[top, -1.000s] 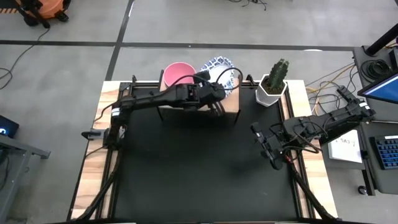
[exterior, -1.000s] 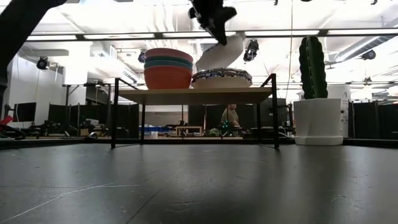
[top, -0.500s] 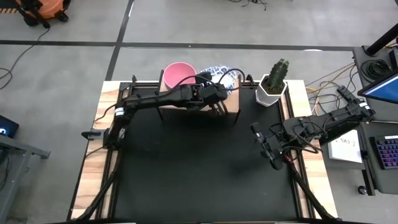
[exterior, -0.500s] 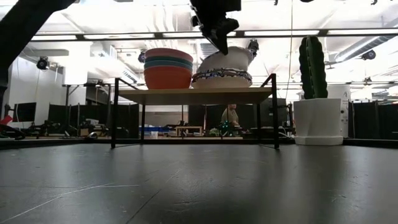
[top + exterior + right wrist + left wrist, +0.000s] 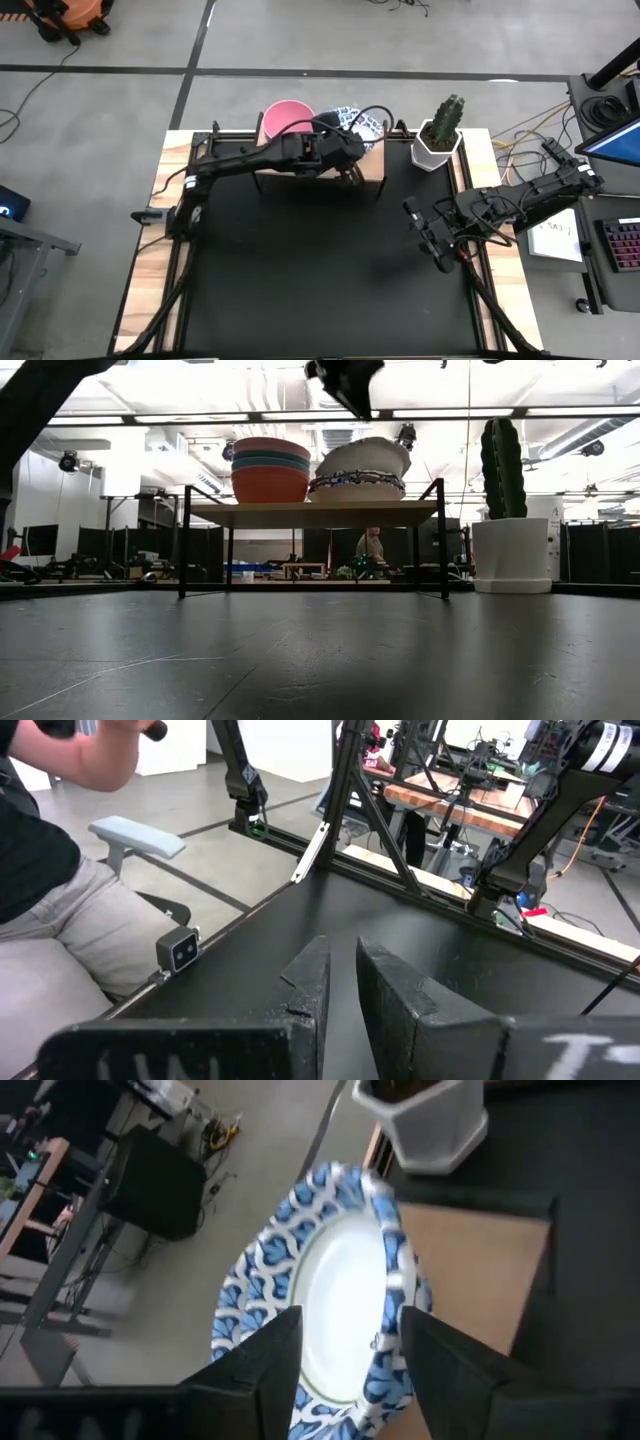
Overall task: Place and stack bowls onto a shelf
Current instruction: Stack the white bowl on top of the white bowl on the shelf
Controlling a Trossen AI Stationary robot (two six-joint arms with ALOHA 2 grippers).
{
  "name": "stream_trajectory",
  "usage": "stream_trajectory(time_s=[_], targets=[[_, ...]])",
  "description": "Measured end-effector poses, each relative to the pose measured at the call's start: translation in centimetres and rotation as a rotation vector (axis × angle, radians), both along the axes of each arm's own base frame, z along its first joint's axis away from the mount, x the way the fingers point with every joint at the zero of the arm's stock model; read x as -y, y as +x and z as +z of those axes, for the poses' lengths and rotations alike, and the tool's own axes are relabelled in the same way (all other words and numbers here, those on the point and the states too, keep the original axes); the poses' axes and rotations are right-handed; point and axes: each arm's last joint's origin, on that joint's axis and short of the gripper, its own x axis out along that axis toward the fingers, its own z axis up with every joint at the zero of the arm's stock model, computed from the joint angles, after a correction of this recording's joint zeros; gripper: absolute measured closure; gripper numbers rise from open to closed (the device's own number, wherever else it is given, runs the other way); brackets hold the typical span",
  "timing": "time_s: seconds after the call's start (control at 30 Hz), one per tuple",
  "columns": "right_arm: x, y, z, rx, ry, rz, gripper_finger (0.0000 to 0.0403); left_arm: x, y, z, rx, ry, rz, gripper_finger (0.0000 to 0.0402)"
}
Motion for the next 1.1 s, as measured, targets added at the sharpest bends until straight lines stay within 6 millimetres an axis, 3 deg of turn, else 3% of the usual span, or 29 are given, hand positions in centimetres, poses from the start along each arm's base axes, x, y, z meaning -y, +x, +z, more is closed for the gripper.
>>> stream_trajectory(time_s=[0.17,0.33,0.8,0.97,1.1], targets=[[0.0,0.0,0.0,0.0,0.0,0.0,0.036,0.8,-0.4,1.9,0.085,-0.033,-0.06,0.0242],[0.0,0.0,0.0,-0.001,-0.001,0.0,0.036,0.9,0.3,1.6,0.121,-0.072,-0.108,0.0244],[0.0,0.0,-0.1,-0.006,-0.002,0.0,0.036,-2.4,3.4,-3.9,0.019,-0.077,-0.008,0.0312],[0.0,0.0,-0.1,-0.009,-0.003,0.0,0.036,-2.4,3.6,-4.7,-0.007,-0.088,0.001,0.033],[0.0,0.0,-0.1,-0.01,-0.003,0.0,0.036,-1.8,3.4,-4.2,-0.005,-0.083,-0.016,0.0338]])
